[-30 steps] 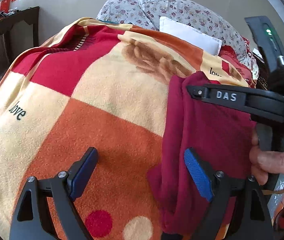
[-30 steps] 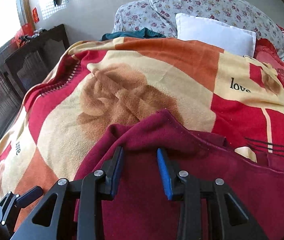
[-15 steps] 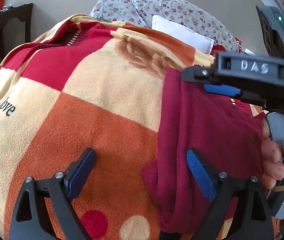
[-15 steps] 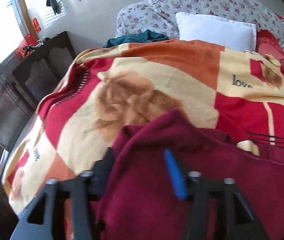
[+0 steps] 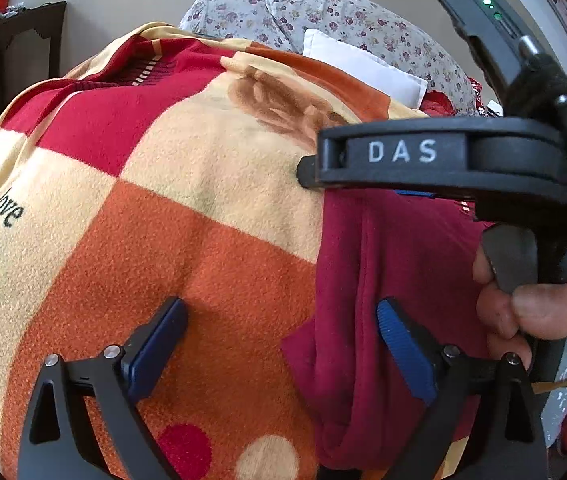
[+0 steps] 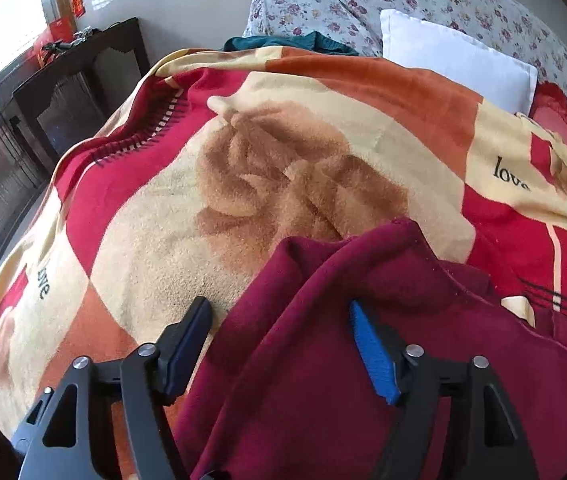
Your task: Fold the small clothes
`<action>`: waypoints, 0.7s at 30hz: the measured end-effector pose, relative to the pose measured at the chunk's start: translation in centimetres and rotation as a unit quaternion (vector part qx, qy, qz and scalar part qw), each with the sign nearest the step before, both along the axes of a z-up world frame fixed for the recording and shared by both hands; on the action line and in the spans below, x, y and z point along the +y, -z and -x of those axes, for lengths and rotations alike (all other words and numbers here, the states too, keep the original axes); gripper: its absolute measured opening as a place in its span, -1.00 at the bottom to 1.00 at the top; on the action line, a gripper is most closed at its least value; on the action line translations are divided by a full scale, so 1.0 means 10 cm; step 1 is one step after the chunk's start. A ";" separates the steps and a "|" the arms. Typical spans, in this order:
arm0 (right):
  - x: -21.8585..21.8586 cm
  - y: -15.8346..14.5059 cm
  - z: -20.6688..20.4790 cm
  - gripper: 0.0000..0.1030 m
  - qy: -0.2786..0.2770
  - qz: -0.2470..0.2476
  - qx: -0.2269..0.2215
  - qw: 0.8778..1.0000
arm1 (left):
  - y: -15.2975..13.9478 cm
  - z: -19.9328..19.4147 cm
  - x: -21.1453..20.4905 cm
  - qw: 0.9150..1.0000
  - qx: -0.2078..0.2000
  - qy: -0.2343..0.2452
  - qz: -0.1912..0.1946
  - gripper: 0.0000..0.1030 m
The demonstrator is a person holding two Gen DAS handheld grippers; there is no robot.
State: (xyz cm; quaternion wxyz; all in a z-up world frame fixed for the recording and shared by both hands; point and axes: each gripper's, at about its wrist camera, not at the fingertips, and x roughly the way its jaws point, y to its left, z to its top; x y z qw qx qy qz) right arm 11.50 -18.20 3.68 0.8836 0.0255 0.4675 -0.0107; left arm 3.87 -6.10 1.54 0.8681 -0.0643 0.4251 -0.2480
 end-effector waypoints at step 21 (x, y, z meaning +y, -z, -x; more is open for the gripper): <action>-0.79 -0.62 0.90 -0.73 0.001 -0.165 -0.112 0.980 | -0.26 0.42 -0.30 0.995 0.017 0.098 0.029 -0.55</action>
